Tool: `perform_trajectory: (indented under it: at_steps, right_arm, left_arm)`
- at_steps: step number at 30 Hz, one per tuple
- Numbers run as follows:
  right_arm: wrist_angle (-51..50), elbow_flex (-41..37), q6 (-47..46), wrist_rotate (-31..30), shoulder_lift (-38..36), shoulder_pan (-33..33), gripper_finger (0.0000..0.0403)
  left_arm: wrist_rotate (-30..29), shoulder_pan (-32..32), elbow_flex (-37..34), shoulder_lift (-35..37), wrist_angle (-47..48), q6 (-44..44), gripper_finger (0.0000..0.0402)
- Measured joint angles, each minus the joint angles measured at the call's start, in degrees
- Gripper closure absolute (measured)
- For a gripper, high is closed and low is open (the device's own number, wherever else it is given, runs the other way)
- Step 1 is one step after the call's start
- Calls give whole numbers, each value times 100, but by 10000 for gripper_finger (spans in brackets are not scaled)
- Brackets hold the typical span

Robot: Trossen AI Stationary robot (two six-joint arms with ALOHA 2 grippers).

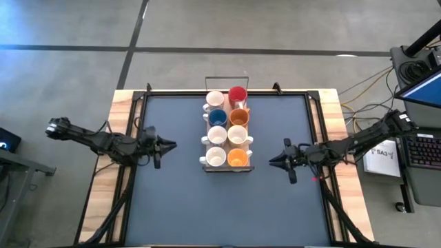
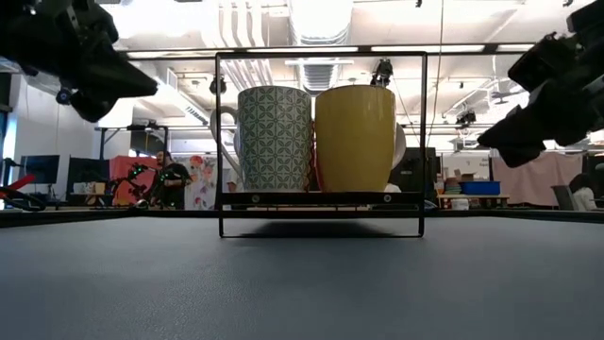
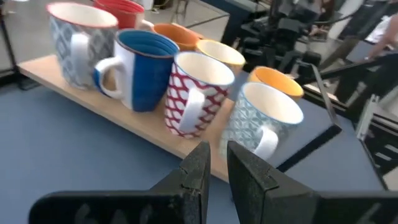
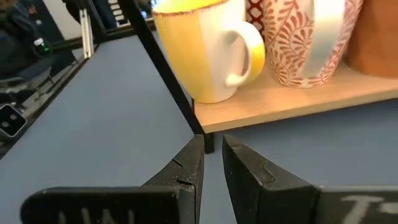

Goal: Place coffee mugs
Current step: Return to Home Position

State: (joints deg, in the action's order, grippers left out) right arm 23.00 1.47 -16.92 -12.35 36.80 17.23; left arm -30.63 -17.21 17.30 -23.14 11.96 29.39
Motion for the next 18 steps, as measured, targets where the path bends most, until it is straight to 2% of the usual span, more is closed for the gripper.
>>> perform_trajectory:
  at_steps: [9,18]
  right_arm:
    - [143,-74,28,-283,0,0,353]
    - [131,-76,41,-274,9,0,353]
  left_arm:
    - [338,0,-705,-4,-863,-44,365]
    - [829,0,-1294,-2,-1512,-194,365]
